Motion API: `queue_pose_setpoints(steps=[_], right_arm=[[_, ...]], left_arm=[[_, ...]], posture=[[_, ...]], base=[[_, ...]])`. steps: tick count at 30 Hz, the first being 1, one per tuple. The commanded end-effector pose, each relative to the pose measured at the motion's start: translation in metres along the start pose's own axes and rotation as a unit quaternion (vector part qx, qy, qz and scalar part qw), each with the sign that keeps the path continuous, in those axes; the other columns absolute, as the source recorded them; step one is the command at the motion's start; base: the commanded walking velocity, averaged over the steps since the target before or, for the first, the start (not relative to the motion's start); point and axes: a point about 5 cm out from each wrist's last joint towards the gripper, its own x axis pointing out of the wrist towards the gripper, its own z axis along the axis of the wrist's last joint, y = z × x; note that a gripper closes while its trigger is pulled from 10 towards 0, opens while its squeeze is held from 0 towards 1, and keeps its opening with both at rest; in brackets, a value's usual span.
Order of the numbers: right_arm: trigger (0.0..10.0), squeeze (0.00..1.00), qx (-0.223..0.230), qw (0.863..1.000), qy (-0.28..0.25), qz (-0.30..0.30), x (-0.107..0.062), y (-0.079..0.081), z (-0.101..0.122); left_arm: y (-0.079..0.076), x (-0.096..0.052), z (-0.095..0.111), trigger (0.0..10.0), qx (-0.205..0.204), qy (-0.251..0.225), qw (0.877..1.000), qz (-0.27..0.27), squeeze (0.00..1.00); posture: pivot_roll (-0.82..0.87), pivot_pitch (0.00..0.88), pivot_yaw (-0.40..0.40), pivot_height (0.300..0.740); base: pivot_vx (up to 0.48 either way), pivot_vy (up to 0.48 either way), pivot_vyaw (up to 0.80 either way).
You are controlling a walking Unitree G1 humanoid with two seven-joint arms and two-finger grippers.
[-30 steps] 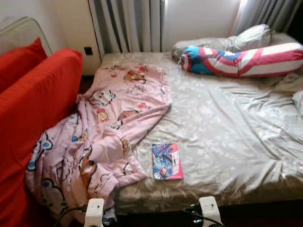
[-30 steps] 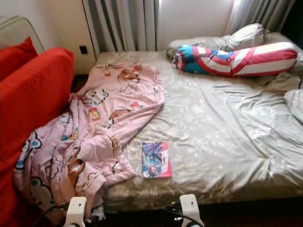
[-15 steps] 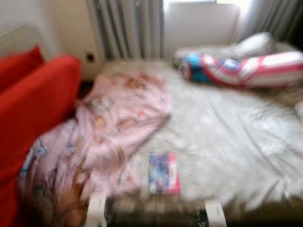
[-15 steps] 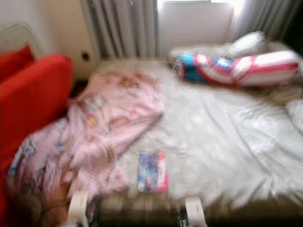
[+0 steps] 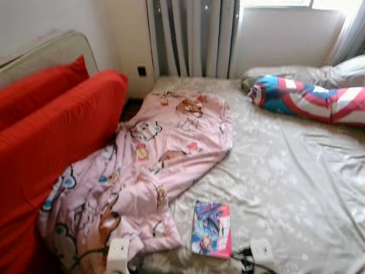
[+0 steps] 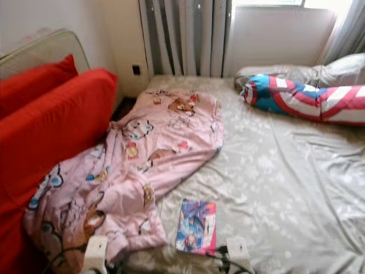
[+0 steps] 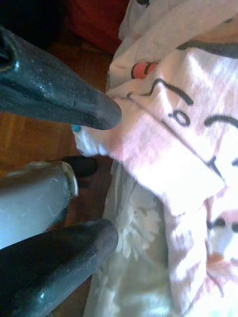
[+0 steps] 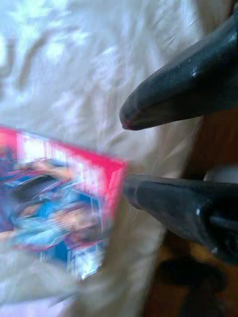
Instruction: Clean up the room
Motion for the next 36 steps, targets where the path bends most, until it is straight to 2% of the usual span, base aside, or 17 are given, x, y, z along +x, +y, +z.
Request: queue_pose_setpoints(steps=[1,5,6,8,10,12,15,17,22,27,32,33,36], right_arm=[[10.0,0.0,0.005,1.0,0.003,-0.013,-0.002,-0.01,-0.005],[10.0,0.0,0.016,0.999,-0.034,-0.018,0.001,-0.012,0.012],[10.0,0.0,0.075,0.992,-0.093,-0.032,0.003,-0.017,0.035],[10.0,0.0,0.087,0.99,-0.107,-0.033,0.003,-0.018,0.041],[10.0,0.0,0.094,0.984,-0.148,-0.032,0.004,-0.021,0.059],[10.0,0.0,0.081,0.978,-0.192,-0.024,0.003,-0.022,0.075],[10.0,0.0,0.061,0.967,-0.246,-0.021,-0.001,-0.022,0.091],[10.0,0.0,0.05,0.96,-0.276,-0.016,-0.005,-0.02,0.096],[10.0,0.0,0.045,0.947,-0.318,-0.018,-0.014,-0.018,0.091],[10.0,0.0,0.045,0.939,-0.339,-0.029,-0.019,-0.017,0.094],[10.0,0.0,0.031,0.931,-0.362,-0.027,-0.023,-0.013,0.101],[10.0,0.0,0.029,0.925,-0.377,-0.027,-0.027,-0.012,0.104],[10.0,0.0,0.016,0.922,-0.387,-0.016,-0.033,-0.008,0.103]], left_arm=[[-0.005,0.001,0.007,10.0,-0.005,-0.02,1.0,-0.008,0.0],[-0.007,0.0,0.012,10.0,-0.006,-0.054,0.998,-0.022,0.0],[-0.009,-0.001,0.019,10.0,0.026,-0.091,0.995,-0.035,0.0],[-0.009,-0.001,0.021,10.0,0.03,-0.098,0.994,-0.04,0.0],[-0.016,0.001,0.064,10.0,0.034,-0.174,0.983,-0.057,0.0],[-0.019,-0.003,0.095,10.0,0.032,-0.242,0.967,-0.068,0.0],[-0.019,-0.012,0.112,10.0,0.032,-0.306,0.949,-0.073,0.0],[-0.02,-0.018,0.115,10.0,0.034,-0.338,0.937,-0.079,0.0],[-0.017,-0.029,0.114,10.0,0.024,-0.377,0.924,-0.062,0.0],[-0.016,-0.033,0.117,10.0,0.009,-0.388,0.92,-0.058,0.0],[-0.017,-0.037,0.115,10.0,0.011,-0.392,0.918,-0.06,0.0],[-0.015,-0.041,0.113,10.0,0.007,-0.395,0.917,-0.058,0.0],[-0.012,-0.044,0.11,10.0,0.009,-0.393,0.918,-0.058,0.0]], posture=[[-0.14,0.0,-0.015,0.74],[-0.14,0.0,-0.017,0.74],[-0.14,0.0,-0.018,0.74],[-0.14,0.0,-0.019,0.74],[-0.14,0.0,-0.022,0.74],[-0.14,0.0,-0.017,0.74],[-0.15,0.0,-0.017,0.74],[-0.15,0.0,-0.021,0.74],[-0.15,0.0,-0.033,0.74],[-0.15,0.0,-0.034,0.74],[-0.16,0.0,-0.032,0.74],[-0.15,0.0,-0.035,0.74],[-0.15,0.0,-0.035,0.74]], base=[[0.0,0.0,0.0],[0.0,0.0,0.0],[0.0,0.0,0.0],[0.0,0.0,0.0],[0.0,0.0,0.0],[0.0,0.0,0.0],[0.0,0.0,0.0],[0.0,0.0,0.0],[0.0,0.0,0.0],[0.0,0.0,0.0],[0.0,0.0,0.0],[0.0,0.0,0.0],[0.0,0.0,0.0]])
